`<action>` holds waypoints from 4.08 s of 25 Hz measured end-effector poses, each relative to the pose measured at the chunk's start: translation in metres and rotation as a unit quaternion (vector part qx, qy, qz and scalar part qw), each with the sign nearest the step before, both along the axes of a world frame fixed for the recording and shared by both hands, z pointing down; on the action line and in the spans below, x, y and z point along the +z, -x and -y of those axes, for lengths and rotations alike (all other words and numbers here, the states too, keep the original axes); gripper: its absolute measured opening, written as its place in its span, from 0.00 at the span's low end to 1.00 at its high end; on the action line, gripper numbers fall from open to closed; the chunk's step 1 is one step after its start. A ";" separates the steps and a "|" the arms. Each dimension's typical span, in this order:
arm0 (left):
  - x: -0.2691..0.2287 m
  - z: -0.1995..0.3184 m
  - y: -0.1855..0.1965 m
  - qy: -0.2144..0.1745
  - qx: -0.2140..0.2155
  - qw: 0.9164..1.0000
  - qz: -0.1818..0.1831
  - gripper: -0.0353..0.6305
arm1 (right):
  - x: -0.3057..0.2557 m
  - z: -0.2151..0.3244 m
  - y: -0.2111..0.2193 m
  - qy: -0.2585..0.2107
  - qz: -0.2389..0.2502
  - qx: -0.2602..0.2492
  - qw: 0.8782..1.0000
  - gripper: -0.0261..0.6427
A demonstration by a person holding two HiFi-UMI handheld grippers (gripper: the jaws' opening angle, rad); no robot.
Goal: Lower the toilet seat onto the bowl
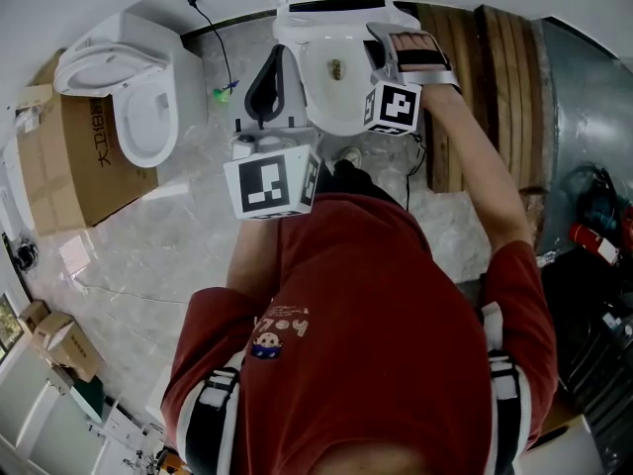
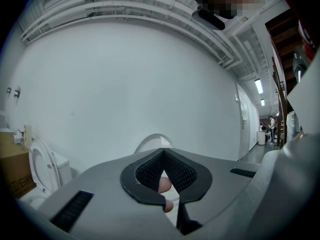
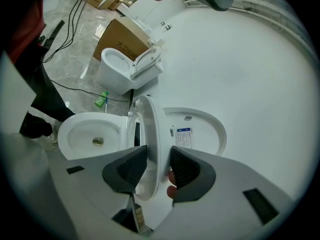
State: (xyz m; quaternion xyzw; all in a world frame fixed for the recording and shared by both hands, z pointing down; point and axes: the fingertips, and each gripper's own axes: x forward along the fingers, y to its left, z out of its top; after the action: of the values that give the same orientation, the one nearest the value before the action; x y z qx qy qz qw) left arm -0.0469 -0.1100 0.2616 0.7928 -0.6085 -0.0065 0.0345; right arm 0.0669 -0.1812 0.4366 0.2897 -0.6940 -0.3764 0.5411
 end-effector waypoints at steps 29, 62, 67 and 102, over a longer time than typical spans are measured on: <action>0.095 -0.029 -0.006 0.094 -0.007 0.996 0.003 0.07 | 0.139 -0.128 -0.006 0.170 -0.030 -0.055 0.983 0.26; 0.318 -0.057 -0.019 0.273 0.032 0.961 0.017 0.07 | 0.362 -0.195 -0.011 0.312 -0.124 -0.044 0.941 0.40; 0.341 -0.058 -0.018 0.288 0.040 0.957 0.025 0.07 | 0.385 -0.198 -0.007 0.329 -0.127 -0.045 0.935 0.40; 0.359 -0.060 -0.021 0.312 0.055 0.949 0.011 0.07 | 0.456 -0.192 -0.006 0.365 -0.141 -0.003 0.920 0.40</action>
State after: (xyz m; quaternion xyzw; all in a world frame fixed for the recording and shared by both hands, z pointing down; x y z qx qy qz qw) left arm -0.0255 -0.0497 0.6201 0.7747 -0.5361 0.1942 0.2734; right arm 0.0726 0.0108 0.8921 0.0140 -0.7004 -0.1352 0.7007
